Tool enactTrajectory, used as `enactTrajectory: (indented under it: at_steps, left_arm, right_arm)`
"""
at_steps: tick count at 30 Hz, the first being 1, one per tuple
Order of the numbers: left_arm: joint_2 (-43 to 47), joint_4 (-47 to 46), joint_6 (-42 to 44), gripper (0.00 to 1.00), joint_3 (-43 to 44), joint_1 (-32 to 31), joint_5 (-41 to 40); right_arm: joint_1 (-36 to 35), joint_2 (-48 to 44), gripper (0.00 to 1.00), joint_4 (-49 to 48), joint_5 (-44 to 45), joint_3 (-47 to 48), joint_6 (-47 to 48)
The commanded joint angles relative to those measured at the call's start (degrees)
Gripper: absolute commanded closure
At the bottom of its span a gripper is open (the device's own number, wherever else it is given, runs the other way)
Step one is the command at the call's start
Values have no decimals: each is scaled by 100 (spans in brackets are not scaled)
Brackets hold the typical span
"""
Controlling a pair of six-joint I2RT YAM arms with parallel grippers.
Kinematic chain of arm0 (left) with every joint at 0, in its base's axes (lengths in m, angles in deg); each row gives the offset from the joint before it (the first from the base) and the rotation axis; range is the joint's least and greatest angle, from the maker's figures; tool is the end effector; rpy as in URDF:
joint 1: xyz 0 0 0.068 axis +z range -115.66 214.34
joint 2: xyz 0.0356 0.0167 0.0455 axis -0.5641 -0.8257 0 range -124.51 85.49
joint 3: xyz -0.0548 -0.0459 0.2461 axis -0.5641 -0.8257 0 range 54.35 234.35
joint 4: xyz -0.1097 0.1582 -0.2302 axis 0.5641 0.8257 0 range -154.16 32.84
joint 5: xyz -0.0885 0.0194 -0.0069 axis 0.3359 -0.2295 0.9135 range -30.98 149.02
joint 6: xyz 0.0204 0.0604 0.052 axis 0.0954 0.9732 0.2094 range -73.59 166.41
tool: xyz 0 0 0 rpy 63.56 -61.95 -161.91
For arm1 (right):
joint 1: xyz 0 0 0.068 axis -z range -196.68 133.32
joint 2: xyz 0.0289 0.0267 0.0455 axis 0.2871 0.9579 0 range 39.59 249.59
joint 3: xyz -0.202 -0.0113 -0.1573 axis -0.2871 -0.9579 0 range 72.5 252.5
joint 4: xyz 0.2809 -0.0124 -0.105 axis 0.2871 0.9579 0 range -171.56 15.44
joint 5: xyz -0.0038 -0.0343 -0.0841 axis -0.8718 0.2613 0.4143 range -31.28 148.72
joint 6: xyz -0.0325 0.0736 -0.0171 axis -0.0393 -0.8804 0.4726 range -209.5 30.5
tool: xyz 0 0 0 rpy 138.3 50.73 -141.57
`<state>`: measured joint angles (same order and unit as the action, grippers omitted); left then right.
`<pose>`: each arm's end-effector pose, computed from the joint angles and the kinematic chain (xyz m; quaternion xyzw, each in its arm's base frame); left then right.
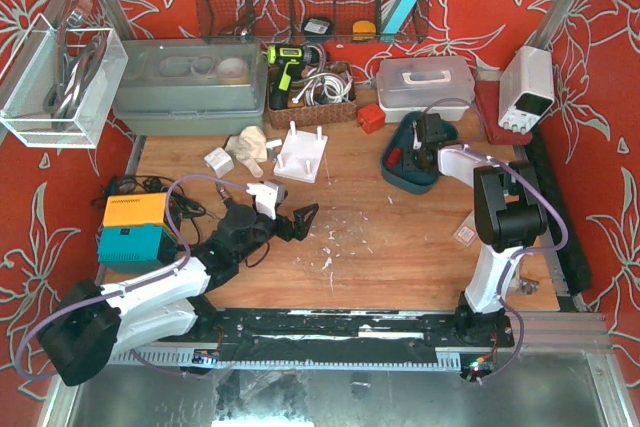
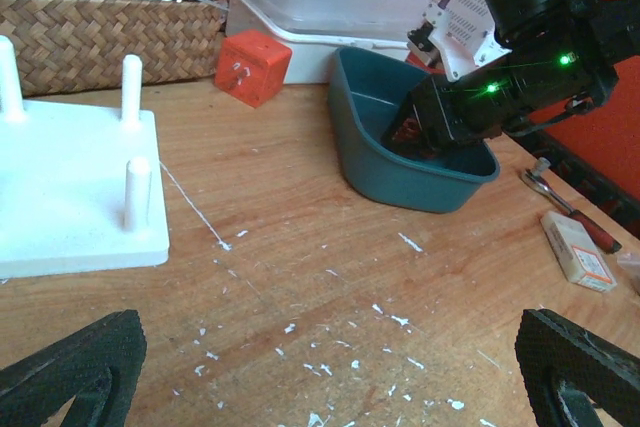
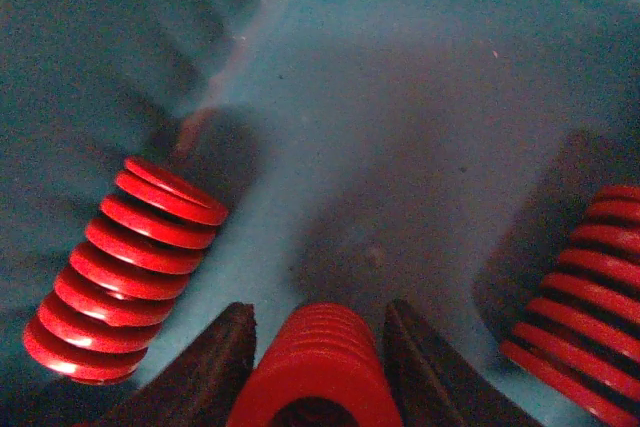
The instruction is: Install the large spring
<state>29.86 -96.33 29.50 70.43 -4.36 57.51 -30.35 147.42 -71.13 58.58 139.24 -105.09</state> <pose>0.2224 -0.1760 0.1628 0.1334 0.7392 -0.2991 0.5885 0.4286 0.1042 0.0918 0.0155 0.9440 0.0843 0.3185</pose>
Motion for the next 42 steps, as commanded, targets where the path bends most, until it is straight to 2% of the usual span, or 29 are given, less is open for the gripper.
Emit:
enactTrajectory:
  at_steps: [1,4,9,13,15,20,24,25,28,31,34,36,38,42]
  left_arm:
    - [82,6,31,0,52,-41,-159]
    - [97,17,35,0,54,-36,-173]
    - [97,21,36,0,59,-39,-172]
    - [123,75,-36,0,67,-41,-349]
    - [148,95,-76,0,67,-41,-463]
    - [237,261,-168,0,60,-40,-1022]
    - [435,161,-130,0,-30,-41,-1096]
    - [476,37,-83,2,-100,-41,-1027]
    - [429,-74,-14,17,-121,-41,-932]
    - [481,351,-193,23,189,-52,-555]
    - [712,293,-382,36,225,-89,-319]
    - [873,-57,-119,43,113,-145,-164]
    - [980,-513,523,47,3,-256,-16]
    - [996,-1123,2393,44,-44,-680,173]
  right_arm:
    - [-45,62,63,-186,26,153,130]
    - [-54,39,70,-225,-5,164,169]
    - [-59,-161,86,-273,-59,103,284]
    - [-157,-558,96,23,145,100,534]
    - [-228,-892,100,141,101,45,590]
    - [-581,-1725,100,448,-129,-82,661]
    - [-1194,-2300,100,863,-343,-117,812]
    - [-1351,-2423,100,951,-394,-129,856]
    - [-1778,-2872,100,854,-974,-422,1061]
    - [-2249,-3387,100,378,-1263,-991,1340]
    - [-2616,-3748,100,-11,-1348,-1376,1445]
    - [-2708,-3758,100,44,-1729,-1349,1349]
    - [-2772,-3688,100,286,-2008,-1170,1245]
    - [-2846,-3611,100,869,-2261,-910,1264]
